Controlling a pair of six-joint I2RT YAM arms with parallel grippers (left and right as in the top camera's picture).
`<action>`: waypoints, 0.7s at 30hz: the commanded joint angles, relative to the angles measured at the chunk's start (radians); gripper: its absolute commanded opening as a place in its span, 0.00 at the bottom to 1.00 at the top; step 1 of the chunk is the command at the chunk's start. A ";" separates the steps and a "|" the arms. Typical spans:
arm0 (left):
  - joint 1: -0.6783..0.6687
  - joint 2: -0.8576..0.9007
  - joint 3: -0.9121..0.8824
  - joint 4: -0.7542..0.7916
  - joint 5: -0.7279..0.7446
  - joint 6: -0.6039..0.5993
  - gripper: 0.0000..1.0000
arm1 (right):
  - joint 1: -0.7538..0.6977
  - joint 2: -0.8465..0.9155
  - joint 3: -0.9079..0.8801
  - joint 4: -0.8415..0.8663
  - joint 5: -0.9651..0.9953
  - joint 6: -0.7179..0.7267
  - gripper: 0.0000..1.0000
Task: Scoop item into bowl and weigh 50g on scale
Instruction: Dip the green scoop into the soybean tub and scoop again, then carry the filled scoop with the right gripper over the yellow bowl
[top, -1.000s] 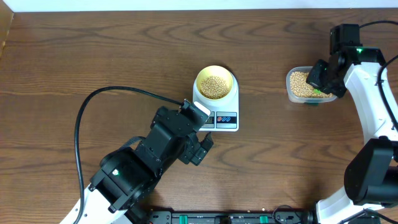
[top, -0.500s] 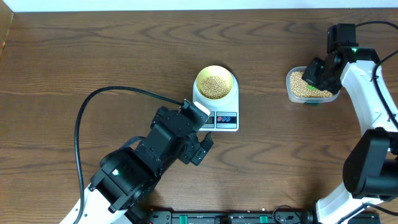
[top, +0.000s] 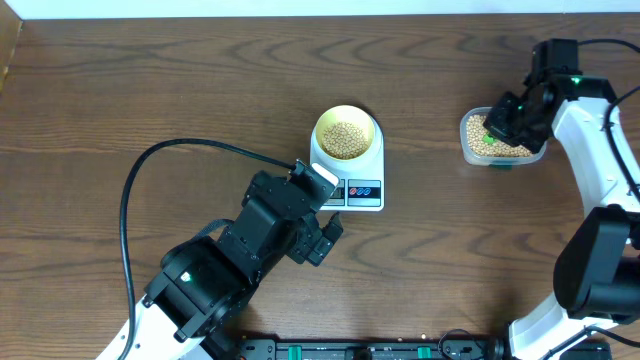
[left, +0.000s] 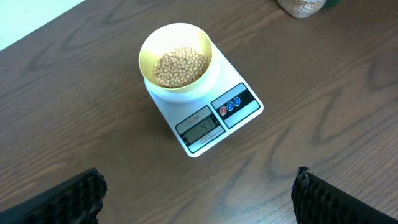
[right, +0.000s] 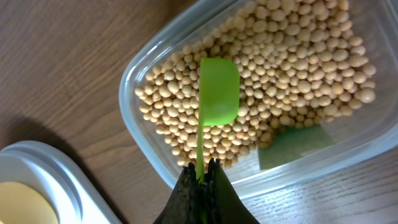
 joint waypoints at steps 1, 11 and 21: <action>0.004 -0.005 0.030 0.001 -0.013 0.014 0.98 | -0.050 0.009 -0.008 -0.008 -0.067 -0.021 0.01; 0.004 -0.005 0.030 0.001 -0.013 0.014 0.98 | -0.217 0.009 -0.010 -0.017 -0.350 -0.234 0.01; 0.004 -0.005 0.030 0.001 -0.013 0.014 0.98 | -0.401 0.009 -0.105 -0.040 -0.721 -0.466 0.01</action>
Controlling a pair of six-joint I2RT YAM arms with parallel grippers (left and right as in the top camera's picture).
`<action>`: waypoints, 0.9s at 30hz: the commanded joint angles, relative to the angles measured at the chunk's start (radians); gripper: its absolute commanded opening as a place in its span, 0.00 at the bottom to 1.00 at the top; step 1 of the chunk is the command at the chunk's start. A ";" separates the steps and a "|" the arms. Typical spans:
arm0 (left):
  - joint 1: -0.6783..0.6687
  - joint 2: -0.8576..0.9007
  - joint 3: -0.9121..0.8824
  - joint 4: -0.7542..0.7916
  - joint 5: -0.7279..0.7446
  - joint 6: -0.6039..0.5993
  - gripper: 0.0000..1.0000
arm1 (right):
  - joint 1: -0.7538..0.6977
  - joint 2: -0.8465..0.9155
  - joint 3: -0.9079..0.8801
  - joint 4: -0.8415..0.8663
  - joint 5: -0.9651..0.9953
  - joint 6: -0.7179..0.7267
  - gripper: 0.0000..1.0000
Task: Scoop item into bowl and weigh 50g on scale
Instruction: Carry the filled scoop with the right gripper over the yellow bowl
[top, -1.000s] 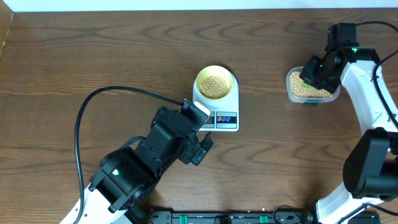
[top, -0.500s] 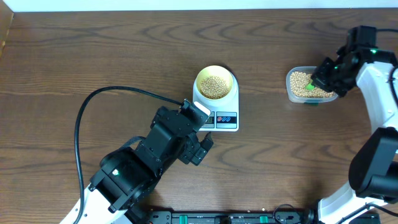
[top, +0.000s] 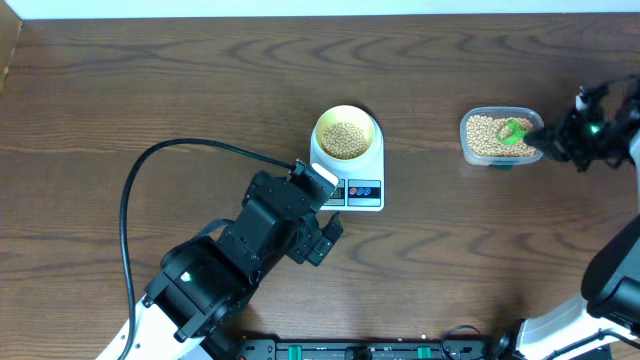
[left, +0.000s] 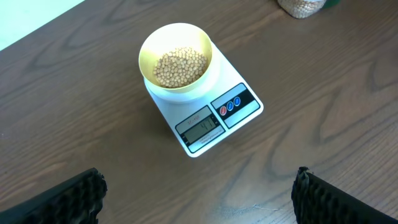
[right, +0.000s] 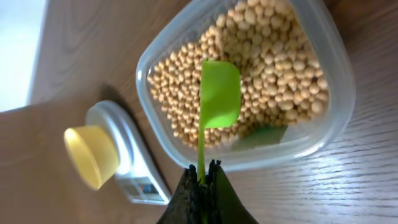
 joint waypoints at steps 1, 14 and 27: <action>0.004 -0.005 0.030 0.001 -0.013 0.014 0.98 | -0.046 0.009 -0.055 0.001 -0.225 -0.136 0.01; 0.004 -0.005 0.030 0.001 -0.013 0.014 0.98 | -0.069 0.009 -0.176 0.061 -0.554 -0.283 0.01; 0.004 -0.005 0.030 0.001 -0.013 0.014 0.98 | 0.076 0.009 -0.176 0.290 -0.669 -0.119 0.01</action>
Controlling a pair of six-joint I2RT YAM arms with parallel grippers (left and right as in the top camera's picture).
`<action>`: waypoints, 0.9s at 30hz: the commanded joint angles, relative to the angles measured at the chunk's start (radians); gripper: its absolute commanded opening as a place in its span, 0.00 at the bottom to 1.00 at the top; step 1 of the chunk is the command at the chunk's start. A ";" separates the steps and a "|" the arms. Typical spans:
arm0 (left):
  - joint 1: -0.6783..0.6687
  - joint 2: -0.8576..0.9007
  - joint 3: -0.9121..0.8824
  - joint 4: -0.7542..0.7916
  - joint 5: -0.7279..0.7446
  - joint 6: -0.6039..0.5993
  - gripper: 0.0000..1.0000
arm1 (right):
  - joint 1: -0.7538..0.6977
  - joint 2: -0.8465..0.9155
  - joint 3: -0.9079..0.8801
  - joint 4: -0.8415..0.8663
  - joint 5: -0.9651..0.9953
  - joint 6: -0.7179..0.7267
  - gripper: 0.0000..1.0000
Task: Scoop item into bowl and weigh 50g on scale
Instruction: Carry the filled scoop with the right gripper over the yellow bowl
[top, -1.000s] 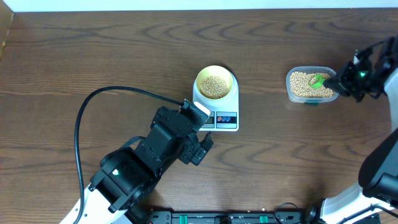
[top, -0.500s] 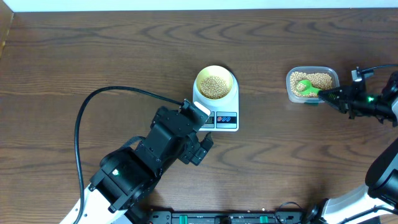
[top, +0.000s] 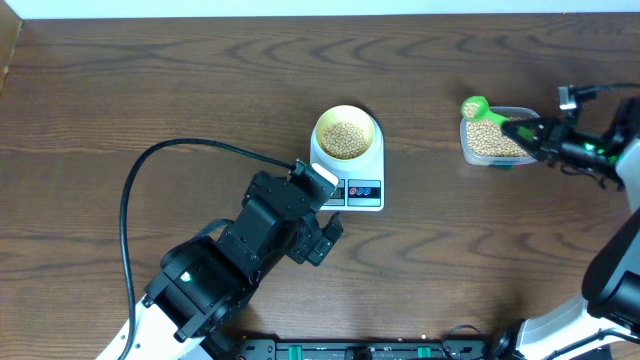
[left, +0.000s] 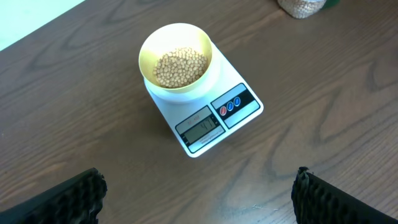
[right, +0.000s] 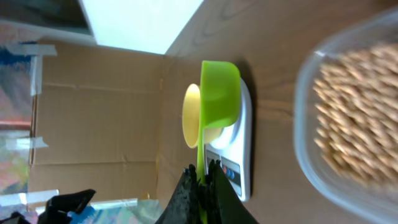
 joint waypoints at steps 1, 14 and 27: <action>0.004 -0.005 0.030 0.001 -0.013 0.014 0.98 | 0.088 0.009 0.000 0.103 -0.066 0.130 0.01; 0.004 -0.005 0.030 0.001 -0.013 0.014 0.98 | 0.334 0.009 0.000 0.642 -0.080 0.573 0.01; 0.004 -0.005 0.030 0.001 -0.013 0.014 0.98 | 0.479 0.009 0.000 0.694 -0.055 0.528 0.01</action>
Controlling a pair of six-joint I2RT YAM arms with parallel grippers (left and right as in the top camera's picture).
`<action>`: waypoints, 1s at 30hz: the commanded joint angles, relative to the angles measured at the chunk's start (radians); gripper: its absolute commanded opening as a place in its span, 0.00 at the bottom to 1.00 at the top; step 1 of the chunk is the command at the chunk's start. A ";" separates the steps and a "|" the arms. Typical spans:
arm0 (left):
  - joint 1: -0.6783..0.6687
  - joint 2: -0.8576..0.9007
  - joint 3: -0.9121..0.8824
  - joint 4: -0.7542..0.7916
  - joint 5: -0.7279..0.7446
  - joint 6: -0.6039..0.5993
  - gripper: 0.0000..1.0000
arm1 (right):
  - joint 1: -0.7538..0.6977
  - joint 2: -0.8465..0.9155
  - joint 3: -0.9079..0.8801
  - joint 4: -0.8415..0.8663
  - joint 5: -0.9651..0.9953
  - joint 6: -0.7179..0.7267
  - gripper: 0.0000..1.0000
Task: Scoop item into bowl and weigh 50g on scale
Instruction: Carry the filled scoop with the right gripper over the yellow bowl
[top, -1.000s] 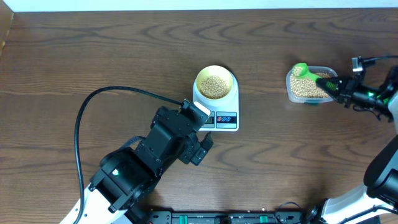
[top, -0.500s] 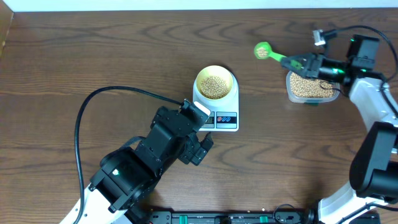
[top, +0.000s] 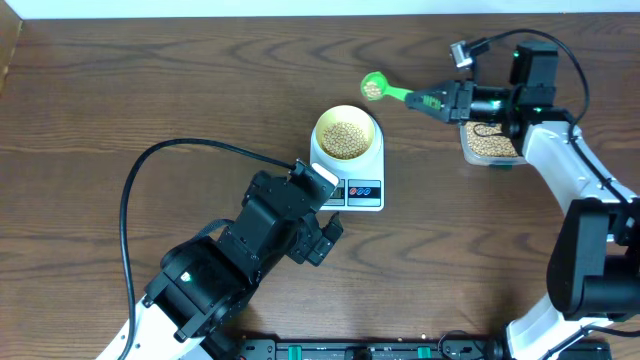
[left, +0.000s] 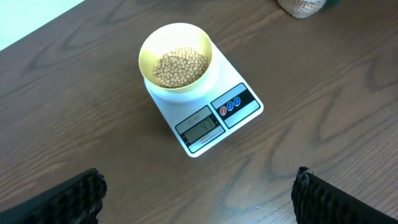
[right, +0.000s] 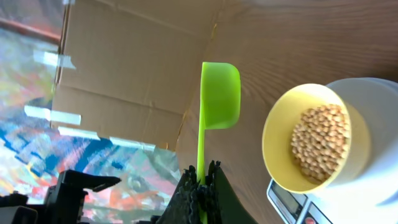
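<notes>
A yellow bowl (top: 347, 135) holding beans sits on a white digital scale (top: 362, 192); the left wrist view shows the bowl (left: 176, 57) and the scale display (left: 200, 129). My right gripper (top: 441, 102) is shut on the handle of a green scoop (top: 373, 87), whose cup carries beans and hangs just beyond the bowl's far right rim. In the right wrist view the scoop (right: 219, 94) is left of the bowl (right: 308, 138). The clear bean container (top: 488, 143) lies under my right arm. My left gripper (left: 199, 193) is open near the scale.
A black cable (top: 160, 165) loops across the table left of the scale. A second corner of the bean container (left: 301, 6) shows at the top of the left wrist view. Cardboard (right: 130, 68) stands beyond the table's far edge.
My right gripper has carried the scoop left from above the container's far left corner to just beyond the bowl's far right rim. The left arm has not moved.
The scoop first lay down in the container's beans, held by my right gripper. Then the arm stood further right with the scoop still in the beans. Then the scoop was lifted with beans over the container's corner, and now hangs by the bowl.
</notes>
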 joint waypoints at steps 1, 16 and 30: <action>0.004 -0.005 0.030 0.001 -0.013 0.014 0.98 | 0.042 0.008 0.003 0.004 0.009 -0.043 0.01; 0.004 -0.005 0.030 0.001 -0.013 0.014 0.98 | 0.104 0.008 0.003 -0.215 0.199 -0.220 0.01; 0.004 -0.005 0.030 0.001 -0.013 0.014 0.98 | 0.155 0.008 0.101 -0.458 0.427 -0.296 0.01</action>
